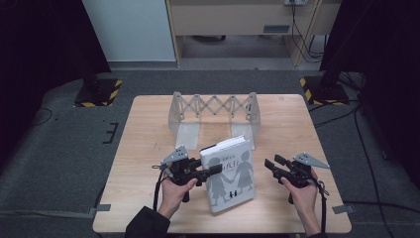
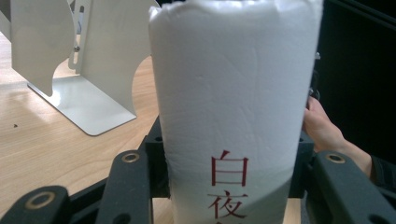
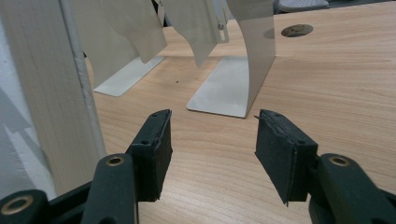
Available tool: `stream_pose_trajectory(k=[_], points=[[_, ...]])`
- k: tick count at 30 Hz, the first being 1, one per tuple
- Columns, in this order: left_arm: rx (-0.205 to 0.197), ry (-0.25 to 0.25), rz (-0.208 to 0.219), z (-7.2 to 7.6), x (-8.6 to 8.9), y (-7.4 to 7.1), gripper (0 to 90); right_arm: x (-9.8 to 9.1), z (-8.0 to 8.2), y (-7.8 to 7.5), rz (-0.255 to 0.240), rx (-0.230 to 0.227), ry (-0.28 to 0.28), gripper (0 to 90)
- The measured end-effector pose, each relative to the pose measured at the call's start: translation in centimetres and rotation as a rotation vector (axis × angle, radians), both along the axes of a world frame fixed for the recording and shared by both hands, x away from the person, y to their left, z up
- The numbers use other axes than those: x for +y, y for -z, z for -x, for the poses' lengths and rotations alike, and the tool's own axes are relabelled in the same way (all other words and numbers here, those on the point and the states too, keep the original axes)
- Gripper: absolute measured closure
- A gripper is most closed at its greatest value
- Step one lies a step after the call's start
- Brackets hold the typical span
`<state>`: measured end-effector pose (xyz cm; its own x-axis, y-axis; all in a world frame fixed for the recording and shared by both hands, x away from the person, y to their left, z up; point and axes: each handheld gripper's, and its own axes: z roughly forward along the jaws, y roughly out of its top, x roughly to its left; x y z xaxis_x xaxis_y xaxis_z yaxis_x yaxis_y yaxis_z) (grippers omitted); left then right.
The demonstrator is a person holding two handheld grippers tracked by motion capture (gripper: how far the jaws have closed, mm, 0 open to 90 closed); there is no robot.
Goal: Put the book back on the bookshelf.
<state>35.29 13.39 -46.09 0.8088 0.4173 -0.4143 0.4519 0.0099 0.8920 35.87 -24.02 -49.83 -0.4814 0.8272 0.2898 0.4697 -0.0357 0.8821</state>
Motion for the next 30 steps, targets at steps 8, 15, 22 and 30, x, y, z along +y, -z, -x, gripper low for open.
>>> stream_pose_trajectory(k=[8, 15, 22, 30], points=[[-0.021, -0.01, -0.005, 0.6, 0.0, 0.2, 48.8, 1.6, 0.1, 0.0, 0.018, -0.002, -0.031, 43.5], [-0.043, -0.006, -0.007, 1.0, -0.5, 0.2, 48.4, 2.0, 0.1, 0.0, 0.021, -0.002, -0.039, 43.0], [-0.075, 0.014, -0.017, 1.6, -0.9, 0.0, 49.0, 1.4, 0.1, -0.1, 0.019, 0.002, -0.025, 42.2], [-0.093, 0.021, -0.021, 2.3, -1.2, -0.2, 48.8, 0.4, -0.1, 0.5, 0.06, 0.031, 0.03, 38.0]])
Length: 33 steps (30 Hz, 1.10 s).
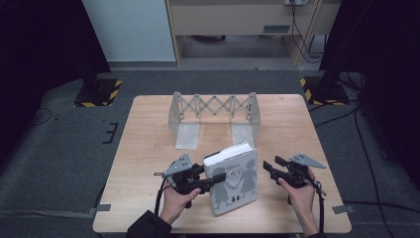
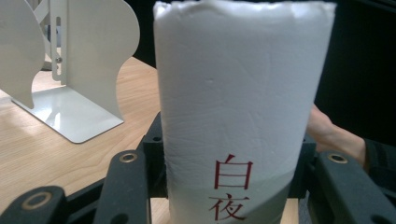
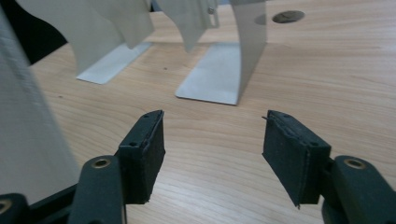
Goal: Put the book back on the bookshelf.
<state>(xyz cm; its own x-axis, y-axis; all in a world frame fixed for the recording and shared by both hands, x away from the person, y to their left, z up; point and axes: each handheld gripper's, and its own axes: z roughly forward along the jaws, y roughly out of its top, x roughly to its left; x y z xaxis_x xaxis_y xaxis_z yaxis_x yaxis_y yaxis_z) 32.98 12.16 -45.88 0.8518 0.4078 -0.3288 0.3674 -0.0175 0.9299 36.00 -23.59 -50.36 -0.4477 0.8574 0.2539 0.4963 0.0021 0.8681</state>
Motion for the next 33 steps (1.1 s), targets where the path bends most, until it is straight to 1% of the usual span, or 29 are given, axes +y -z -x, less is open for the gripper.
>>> stream_pose_trajectory(k=[1, 3, 6, 7, 8, 9, 11, 12, 15, 17, 21, 24, 26, 27, 30, 31, 33], points=[[-0.001, 0.001, 0.001, 0.1, 0.0, 0.0, 48.6, -0.1, -0.1, 0.1, 0.01, 0.01, 0.01, 36.8], [-0.006, 0.002, -0.003, 0.3, -0.2, -0.1, 48.4, -0.4, -0.2, 0.4, 0.058, 0.023, 0.024, 34.6], [-0.01, 0.008, -0.004, 0.6, -0.3, -0.2, 48.0, -0.7, -0.4, 0.9, 0.104, 0.069, 0.032, 29.7], [-0.011, 0.01, -0.004, 0.7, -0.3, -0.2, 48.0, -0.7, -0.5, 1.0, 0.126, 0.083, 0.038, 28.9], [-0.013, 0.012, -0.005, 0.8, -0.3, -0.3, 47.8, -0.9, -0.5, 1.2, 0.163, 0.091, 0.04, 28.6], [-0.016, 0.014, -0.007, 0.9, -0.4, -0.3, 47.6, -0.9, -0.6, 1.3, 0.185, 0.098, 0.048, 28.6], [-0.017, 0.019, -0.003, 1.1, -0.5, -0.3, 47.1, -1.3, -0.6, 1.6, 0.213, 0.111, 0.058, 28.6], [-0.019, 0.023, -0.003, 1.2, -0.6, -0.4, 46.7, -1.5, -0.6, 1.8, 0.209, 0.121, 0.072, 28.5], [-0.026, 0.033, -0.005, 1.6, -0.8, -0.4, 45.9, -2.1, -0.7, 2.1, 0.237, 0.133, 0.084, 26.9], [-0.029, 0.038, -0.01, 1.8, -1.0, -0.5, 45.5, -2.3, -0.8, 2.3, 0.247, 0.14, 0.092, 26.0], [-0.034, 0.033, -0.011, 2.0, -1.1, -0.5, 44.4, -2.3, -0.8, 2.5, 0.257, 0.146, 0.09, 25.0], [-0.026, 0.036, -0.009, 2.1, -1.1, -0.6, 43.6, -2.3, -0.9, 2.6, 0.268, 0.152, 0.09, 24.1], [-0.025, 0.04, -0.01, 2.2, -1.1, -0.6, 43.5, -2.5, -1.0, 2.8, 0.272, 0.153, 0.094, 24.0], [-0.026, 0.039, -0.013, 2.3, -1.1, -0.7, 43.0, -2.5, -1.0, 2.8, 0.268, 0.16, 0.096, 24.0], [-0.033, 0.042, -0.029, 2.4, -1.3, -1.1, 41.3, -2.7, -1.0, 3.0, 0.277, 0.163, 0.098, 23.6], [-0.038, 0.041, -0.036, 2.5, -1.3, -1.2, 40.5, -2.6, -1.1, 3.1, 0.272, 0.17, 0.106, 23.4], [-0.054, 0.036, -0.054, 2.5, -1.4, -1.5, 40.2, -2.7, -1.1, 3.3, 0.279, 0.174, 0.109, 22.5]])
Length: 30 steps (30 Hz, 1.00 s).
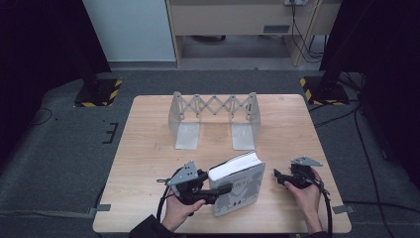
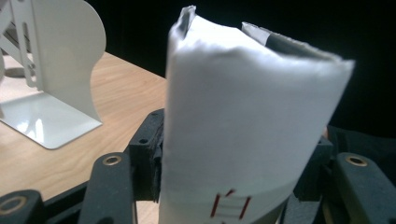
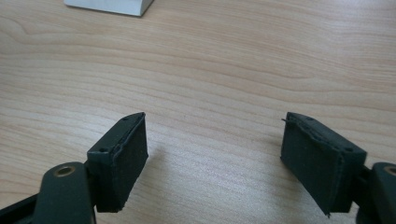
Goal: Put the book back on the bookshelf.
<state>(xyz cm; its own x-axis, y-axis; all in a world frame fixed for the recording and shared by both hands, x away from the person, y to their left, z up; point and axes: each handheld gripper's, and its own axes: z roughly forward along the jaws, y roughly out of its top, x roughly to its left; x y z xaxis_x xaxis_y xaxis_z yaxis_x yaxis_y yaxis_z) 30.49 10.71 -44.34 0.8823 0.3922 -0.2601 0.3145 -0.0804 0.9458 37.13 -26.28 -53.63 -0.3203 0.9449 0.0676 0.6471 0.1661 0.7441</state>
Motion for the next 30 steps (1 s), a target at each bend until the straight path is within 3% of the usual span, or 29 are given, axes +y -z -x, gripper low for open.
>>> stream_pose_trajectory(k=[9, 22, 30], points=[[-0.047, -0.002, -0.006, -0.6, -0.7, -2.2, 39.1, 0.1, -0.1, 0.1, 0.019, -0.007, -0.005, 21.3], [-0.021, 0.018, -0.027, -1.7, -2.5, -3.6, 39.9, 0.5, -0.2, 0.2, 0.068, -0.001, -0.019, 14.9], [-0.023, 0.034, -0.091, -1.5, -2.8, -4.0, 38.3, 0.6, -0.3, 0.2, 0.07, 0.002, -0.012, 12.2]])
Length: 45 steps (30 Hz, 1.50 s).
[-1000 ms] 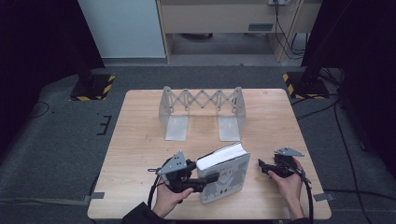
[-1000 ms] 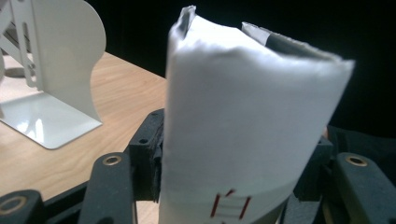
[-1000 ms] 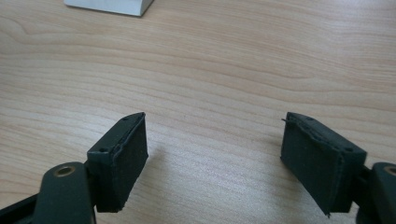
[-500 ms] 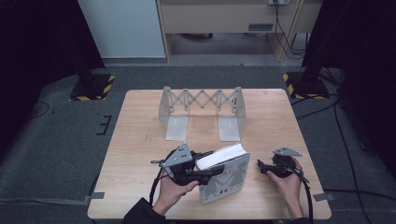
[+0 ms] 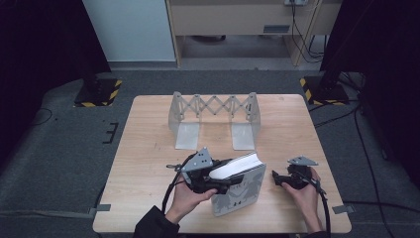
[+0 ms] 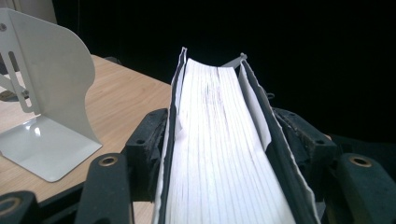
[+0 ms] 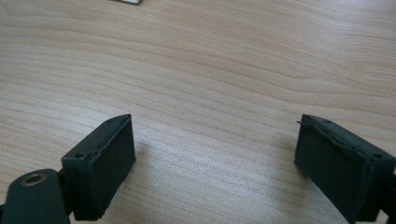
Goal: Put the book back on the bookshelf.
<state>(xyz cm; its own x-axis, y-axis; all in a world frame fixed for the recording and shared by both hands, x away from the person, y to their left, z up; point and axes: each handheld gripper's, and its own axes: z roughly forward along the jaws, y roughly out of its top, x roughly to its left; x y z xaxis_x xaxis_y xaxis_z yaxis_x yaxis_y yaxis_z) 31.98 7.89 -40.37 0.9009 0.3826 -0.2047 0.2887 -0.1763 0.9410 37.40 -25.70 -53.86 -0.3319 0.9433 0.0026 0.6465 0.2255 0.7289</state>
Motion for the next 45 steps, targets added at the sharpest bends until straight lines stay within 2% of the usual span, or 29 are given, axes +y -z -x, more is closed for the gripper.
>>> stream_pose_trajectory(k=[3, 8, 9, 11, 13, 18, 23, 28, 34, 39, 43, 45], points=[[-0.004, -0.001, -0.02, 0.2, -0.1, -0.3, 37.6, 0.1, 0.0, 0.0, -0.004, 0.001, 0.007, 12.2], [-0.006, -0.003, -0.014, 0.0, -0.5, -1.1, 37.6, 0.0, 0.0, 0.0, -0.002, -0.001, 0.004, 11.9], [-0.008, -0.003, -0.034, -0.1, -0.7, -1.2, 37.6, 0.0, 0.0, 0.0, 0.002, 0.001, -0.001, 11.9], [-0.025, -0.01, -0.109, -0.1, -1.2, -1.5, 38.0, 0.0, 0.0, 0.0, -0.001, -0.001, 0.004, 11.9], [-0.029, -0.012, -0.148, -0.1, -1.6, -1.5, 38.8, 0.0, 0.0, 0.0, 0.0, 0.002, 0.001, 11.9], [-0.015, 0.003, -0.153, -0.4, -2.1, -1.4, 39.4, 0.0, 0.0, 0.0, 0.001, 0.002, 0.001, 11.9], [0.009, 0.018, -0.177, -0.5, -2.2, -1.5, 39.1, 0.0, 0.0, 0.0, 0.001, 0.003, -0.002, 11.9], [0.0, 0.035, -0.19, -0.2, -2.4, -1.5, 38.2, 0.0, 0.0, 0.0, 0.002, 0.003, -0.003, 11.9], [-0.014, 0.04, -0.184, 0.1, -2.4, -1.5, 46.7, 0.0, 0.0, 0.0, 0.002, 0.003, -0.003, 11.9], [-0.024, 0.025, -0.186, 0.3, -2.5, -1.5, 49.2, 0.0, 0.0, 0.0, 0.0, 0.002, 0.001, 11.8], [-0.02, 0.027, -0.177, 0.1, -2.4, -1.5, 48.4, 0.0, 0.0, 0.0, 0.002, 0.003, -0.003, 11.8], [0.005, 0.034, -0.178, 0.0, -2.4, -1.5, 44.5, 0.0, 0.0, 0.0, 0.002, 0.003, -0.003, 11.7]])
